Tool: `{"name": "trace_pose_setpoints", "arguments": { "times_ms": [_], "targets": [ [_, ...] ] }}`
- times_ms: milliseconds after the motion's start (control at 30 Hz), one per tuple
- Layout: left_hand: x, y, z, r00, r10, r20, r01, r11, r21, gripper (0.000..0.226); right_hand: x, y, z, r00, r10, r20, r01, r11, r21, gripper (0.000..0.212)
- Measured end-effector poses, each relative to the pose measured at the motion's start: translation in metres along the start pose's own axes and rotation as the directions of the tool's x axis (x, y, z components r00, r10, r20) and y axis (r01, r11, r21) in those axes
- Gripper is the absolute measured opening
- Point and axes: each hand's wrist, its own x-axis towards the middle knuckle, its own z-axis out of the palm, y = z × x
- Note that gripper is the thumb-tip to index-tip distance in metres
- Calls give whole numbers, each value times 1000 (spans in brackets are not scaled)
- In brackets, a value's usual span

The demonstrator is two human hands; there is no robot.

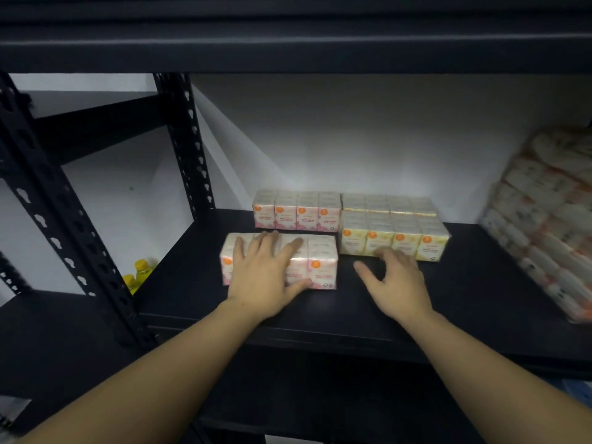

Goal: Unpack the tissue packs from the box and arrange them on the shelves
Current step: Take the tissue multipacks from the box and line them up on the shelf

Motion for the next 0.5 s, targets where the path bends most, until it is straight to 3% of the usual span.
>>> {"name": "trace_pose_setpoints", "arguments": {
  "times_ms": [133, 500],
  "targets": [
    [31, -9, 9, 1000, -16, -9, 16, 1000, 3, 85, -4, 12, 6, 992, -40, 121, 63, 980, -189, 53],
    [95, -10, 30, 999, 34, -2, -34, 998, -46, 84, 2, 11, 9, 993, -30, 114, 47, 987, -155, 58]
  ]
}}
